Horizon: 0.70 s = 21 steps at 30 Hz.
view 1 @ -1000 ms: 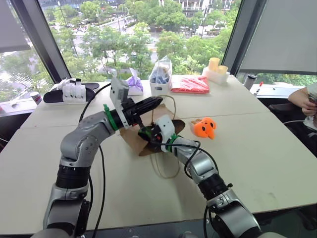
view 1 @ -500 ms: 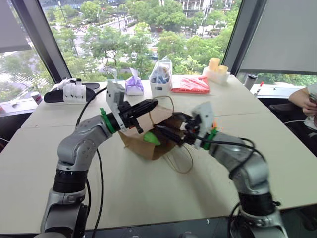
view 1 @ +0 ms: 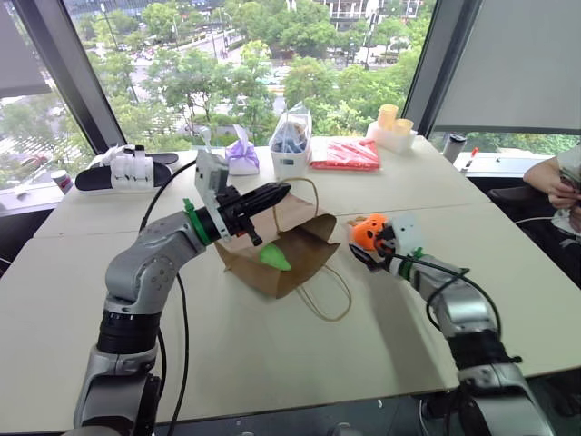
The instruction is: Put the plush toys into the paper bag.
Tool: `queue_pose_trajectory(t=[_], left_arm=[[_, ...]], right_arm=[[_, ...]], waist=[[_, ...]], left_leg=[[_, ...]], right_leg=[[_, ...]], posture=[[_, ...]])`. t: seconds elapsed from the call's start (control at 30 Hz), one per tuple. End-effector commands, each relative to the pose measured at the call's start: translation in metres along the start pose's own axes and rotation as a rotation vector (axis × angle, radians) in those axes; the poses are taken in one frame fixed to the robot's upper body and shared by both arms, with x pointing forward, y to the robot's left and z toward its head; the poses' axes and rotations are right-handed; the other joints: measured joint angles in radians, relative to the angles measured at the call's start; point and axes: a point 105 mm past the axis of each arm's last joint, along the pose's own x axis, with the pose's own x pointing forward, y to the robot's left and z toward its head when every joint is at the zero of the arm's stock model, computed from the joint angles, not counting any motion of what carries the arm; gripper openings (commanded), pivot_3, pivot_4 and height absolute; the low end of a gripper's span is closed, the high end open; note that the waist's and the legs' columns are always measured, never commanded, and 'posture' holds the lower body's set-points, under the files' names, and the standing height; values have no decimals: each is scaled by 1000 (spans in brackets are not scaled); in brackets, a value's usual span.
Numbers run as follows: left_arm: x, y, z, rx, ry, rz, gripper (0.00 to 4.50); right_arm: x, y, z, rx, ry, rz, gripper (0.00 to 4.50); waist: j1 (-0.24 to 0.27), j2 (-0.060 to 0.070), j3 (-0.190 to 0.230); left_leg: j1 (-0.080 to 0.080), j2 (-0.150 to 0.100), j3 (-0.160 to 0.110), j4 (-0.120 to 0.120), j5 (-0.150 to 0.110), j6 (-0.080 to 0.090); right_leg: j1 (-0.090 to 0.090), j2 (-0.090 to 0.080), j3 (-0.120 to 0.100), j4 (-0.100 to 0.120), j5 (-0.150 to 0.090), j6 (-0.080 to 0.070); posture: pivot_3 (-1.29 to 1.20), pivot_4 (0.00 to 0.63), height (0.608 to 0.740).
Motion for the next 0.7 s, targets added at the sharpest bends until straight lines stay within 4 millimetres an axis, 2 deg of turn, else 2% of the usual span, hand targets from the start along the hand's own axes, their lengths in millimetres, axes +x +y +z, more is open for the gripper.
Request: queue_pose_trajectory(t=[0.03,0.17,0.23,0.3,0.5,0.6,0.7], left_arm=[[-1,-5,19,55,-61,-1,0],[-3,-4,20,72,-62,22,0],[-4,-4,20,74,-62,31,0],[-4,-4,20,75,-61,35,0],[-4,-4,20,72,-67,43,0],[-3,-5,18,62,-64,33,0],[-1,-6,18,53,-65,25,0]], right_arm=[[14,-10,6,-1,-51,-72,4409],[27,-17,0,-82,0,-166,4409],[30,-19,2,-154,9,-190,3906],[31,-19,2,-187,11,-195,3171],[29,-26,14,-199,-39,-211,49],[21,-30,25,-225,-97,-203,49],[-2,-26,40,-262,-164,-150,49]], waist=[[-3,0,0],[-6,0,0],[-11,0,0],[-15,0,0],[-16,0,0],[-14,0,0],[-11,0,0]], left_leg=[[0,0,0,0,0,0],[0,0,-1,0,0,0],[-1,0,-1,0,0,0],[0,0,-1,0,0,0],[0,0,-1,0,0,0],[0,0,-1,0,0,0],[-1,0,-2,-1,0,0]], right_leg=[[0,0,0,0,0,0],[0,0,0,0,0,0],[0,0,0,-1,0,0],[0,0,0,0,0,0],[0,0,0,0,0,0],[0,0,0,0,0,0],[0,0,0,0,0,0]], posture=[[0,150,740],[0,150,740],[0,150,740],[0,150,740],[0,150,740],[0,150,740],[0,150,740]])
